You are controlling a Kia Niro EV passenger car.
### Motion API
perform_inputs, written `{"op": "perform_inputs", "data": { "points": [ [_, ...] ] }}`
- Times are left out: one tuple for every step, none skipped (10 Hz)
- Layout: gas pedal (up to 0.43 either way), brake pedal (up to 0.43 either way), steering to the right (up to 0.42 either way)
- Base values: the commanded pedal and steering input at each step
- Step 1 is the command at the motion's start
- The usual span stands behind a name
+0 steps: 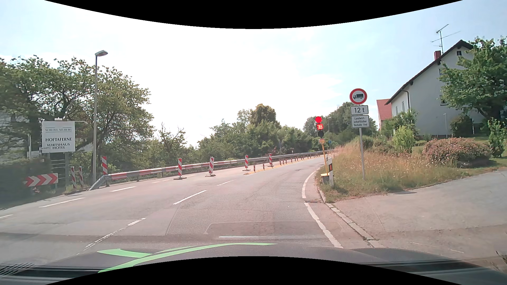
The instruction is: Follow the waypoints while adhering to traffic rules and regulations
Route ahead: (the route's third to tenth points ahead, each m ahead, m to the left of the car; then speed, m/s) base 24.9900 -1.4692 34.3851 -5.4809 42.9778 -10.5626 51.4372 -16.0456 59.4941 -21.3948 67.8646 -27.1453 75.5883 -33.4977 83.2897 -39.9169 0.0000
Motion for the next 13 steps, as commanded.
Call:
{"op": "perform_inputs", "data": {
  "points": [
    [0.0, 0.329, 0.072],
    [0.0, 0.329, 0.071],
    [0.0, 0.329, 0.072],
    [0.0, 0.329, 0.072],
    [0.0, 0.329, 0.071],
    [0.0, 0.329, 0.072],
    [0.0, 0.329, 0.072],
    [0.0, 0.329, 0.072],
    [0.0, 0.329, 0.072],
    [0.0, 0.329, 0.072],
    [0.0, 0.329, 0.072],
    [0.0, 0.329, 0.072],
    [0.0, 0.329, 0.072]
  ]
}}
